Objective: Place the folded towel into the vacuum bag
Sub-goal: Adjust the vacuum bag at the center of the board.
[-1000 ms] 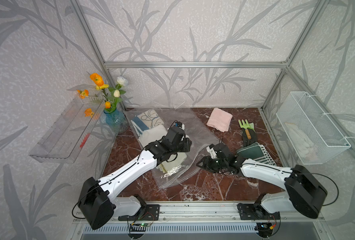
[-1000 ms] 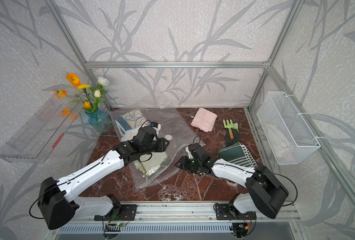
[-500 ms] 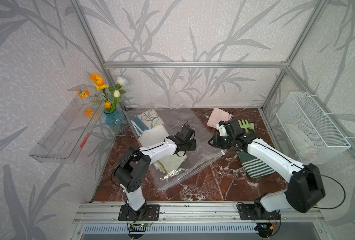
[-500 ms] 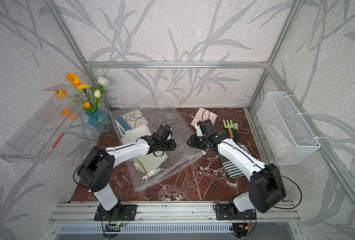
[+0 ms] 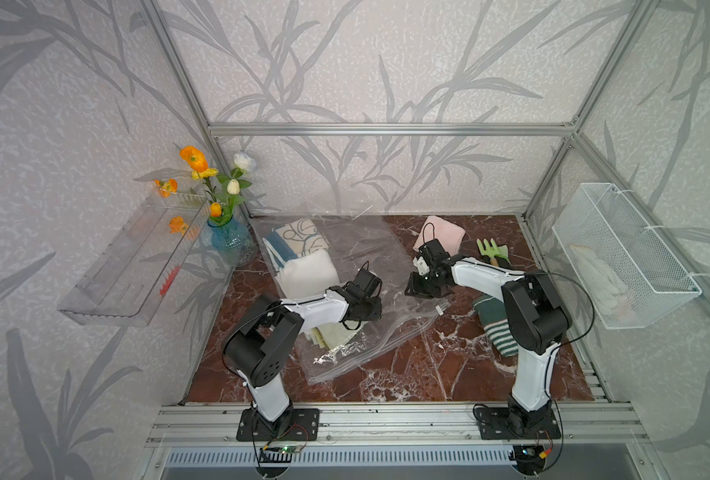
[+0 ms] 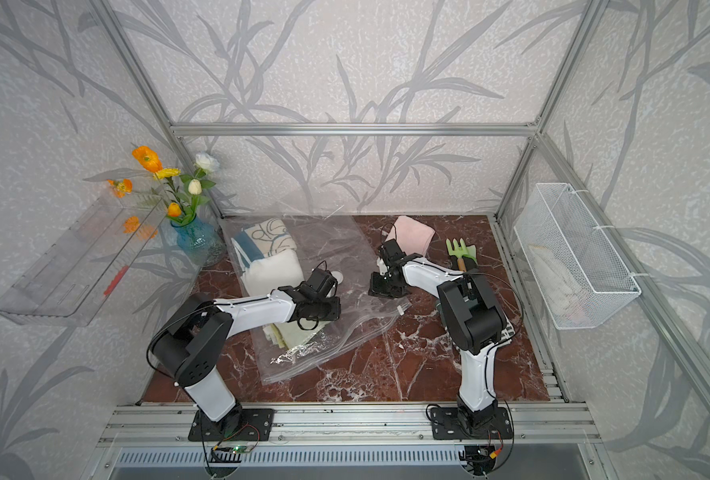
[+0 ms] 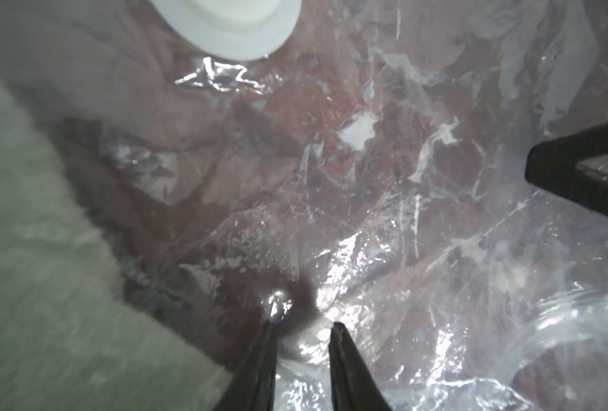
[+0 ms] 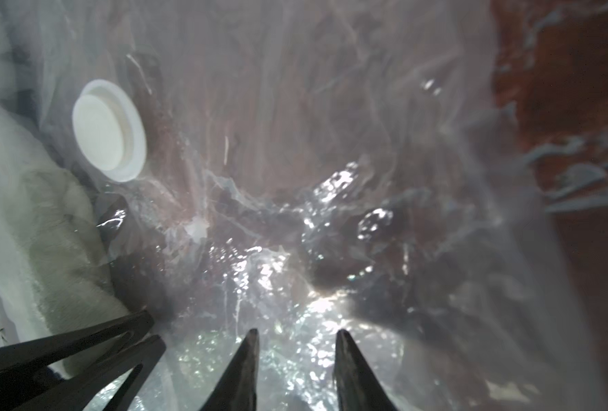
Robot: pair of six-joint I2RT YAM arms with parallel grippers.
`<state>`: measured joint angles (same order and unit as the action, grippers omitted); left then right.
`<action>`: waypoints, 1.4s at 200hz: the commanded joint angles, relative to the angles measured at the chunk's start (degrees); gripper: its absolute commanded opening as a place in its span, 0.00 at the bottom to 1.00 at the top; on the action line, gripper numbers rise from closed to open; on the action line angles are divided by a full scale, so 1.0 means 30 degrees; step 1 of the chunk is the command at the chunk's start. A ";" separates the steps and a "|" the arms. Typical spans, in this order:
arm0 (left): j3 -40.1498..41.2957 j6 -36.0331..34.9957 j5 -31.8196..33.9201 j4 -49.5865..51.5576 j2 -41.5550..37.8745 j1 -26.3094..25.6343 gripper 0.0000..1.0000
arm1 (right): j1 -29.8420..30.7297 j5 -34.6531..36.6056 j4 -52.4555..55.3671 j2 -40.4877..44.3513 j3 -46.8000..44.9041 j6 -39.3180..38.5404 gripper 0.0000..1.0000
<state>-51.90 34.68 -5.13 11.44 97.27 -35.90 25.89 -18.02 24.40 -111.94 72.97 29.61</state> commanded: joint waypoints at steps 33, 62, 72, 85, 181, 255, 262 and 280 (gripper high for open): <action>0.1022 0.0814 0.0562 0.2986 -0.3100 0.0300 0.28 | -0.0142 0.0721 0.1509 0.2455 -0.2308 -0.1274 0.35; -0.0539 0.0952 -0.1043 0.2071 -0.3348 -0.0294 0.29 | 0.1082 -0.0387 0.1490 0.2974 -0.1373 -0.0723 0.35; -0.0709 0.0908 -0.1205 0.1475 -0.3184 -0.0268 0.29 | 0.1228 -0.0952 0.1146 0.2979 -0.1206 -0.0267 0.35; -0.0978 0.0514 -0.1162 0.0833 -0.2629 -0.0254 0.28 | 0.1224 -0.1373 0.0553 0.2715 -0.1076 0.0214 0.35; 0.2804 0.1034 0.0355 0.0774 -0.3277 0.0373 0.29 | -0.0075 0.0001 0.1139 0.2532 -0.3474 -0.1350 0.34; -0.0227 0.0254 -0.0223 0.3666 -0.6580 0.0336 0.32 | -0.2180 0.6215 0.7541 0.6814 -0.1494 -0.3494 0.68; -0.0542 0.0226 -0.0257 0.3920 -0.6679 0.0329 0.32 | -0.2241 0.7937 0.8657 0.6926 -0.1177 -0.3650 0.72; -0.0972 0.0327 -0.0497 0.4075 -0.6917 0.0208 0.33 | -0.2243 1.2053 1.1360 0.7155 -0.1069 -0.3260 0.89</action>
<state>-52.47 36.62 -6.13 20.01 78.04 -35.09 18.94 -1.32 43.27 -91.70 69.06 21.08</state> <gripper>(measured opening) 0.328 0.826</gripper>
